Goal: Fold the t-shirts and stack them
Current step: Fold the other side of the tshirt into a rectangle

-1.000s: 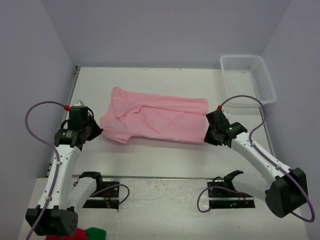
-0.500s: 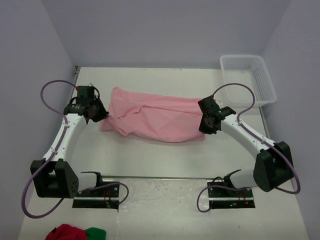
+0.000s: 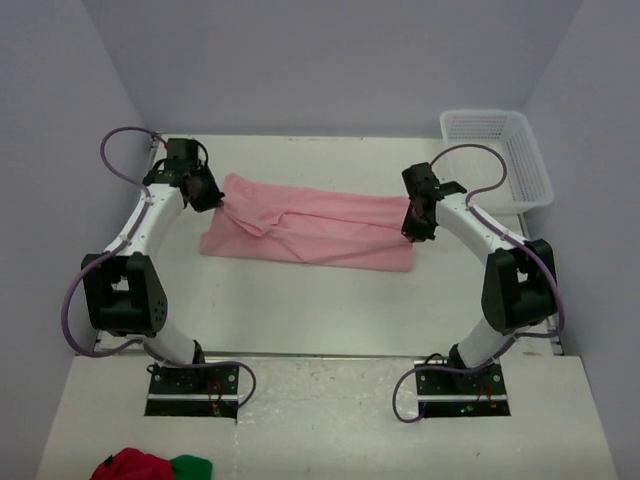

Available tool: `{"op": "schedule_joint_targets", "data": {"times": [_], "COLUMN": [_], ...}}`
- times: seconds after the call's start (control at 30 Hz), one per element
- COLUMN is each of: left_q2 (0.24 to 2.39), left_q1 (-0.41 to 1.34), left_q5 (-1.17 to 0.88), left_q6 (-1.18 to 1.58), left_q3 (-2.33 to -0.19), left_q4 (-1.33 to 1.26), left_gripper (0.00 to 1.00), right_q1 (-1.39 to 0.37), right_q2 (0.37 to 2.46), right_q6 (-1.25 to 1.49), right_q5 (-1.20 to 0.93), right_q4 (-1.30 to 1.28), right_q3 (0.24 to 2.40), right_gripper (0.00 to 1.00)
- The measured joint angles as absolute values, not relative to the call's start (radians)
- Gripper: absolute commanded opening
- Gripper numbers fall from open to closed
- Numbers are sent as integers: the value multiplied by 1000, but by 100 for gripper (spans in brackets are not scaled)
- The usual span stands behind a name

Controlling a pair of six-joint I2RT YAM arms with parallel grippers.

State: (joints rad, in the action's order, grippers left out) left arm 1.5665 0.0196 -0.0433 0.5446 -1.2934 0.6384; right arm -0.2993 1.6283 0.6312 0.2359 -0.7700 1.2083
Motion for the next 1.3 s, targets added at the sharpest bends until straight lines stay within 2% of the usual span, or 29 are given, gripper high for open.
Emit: {"op": "schedule_joint_targets", "data": {"times": [0.43, 1.3], "left_q2": [1771, 2053], "left_q1": [20, 20], "left_q5": [-45, -75], "left_q6": [528, 523], "left_q3": [-1510, -1728], "left_q4": [637, 625], "left_gripper": [0, 0], "right_q1": [-244, -192], "right_q2": [1802, 2134], "right_q6": [581, 510], "right_q5": [214, 154], "right_q4": [-770, -819], "right_q3": [1349, 1751], "right_gripper": [0, 0]}}
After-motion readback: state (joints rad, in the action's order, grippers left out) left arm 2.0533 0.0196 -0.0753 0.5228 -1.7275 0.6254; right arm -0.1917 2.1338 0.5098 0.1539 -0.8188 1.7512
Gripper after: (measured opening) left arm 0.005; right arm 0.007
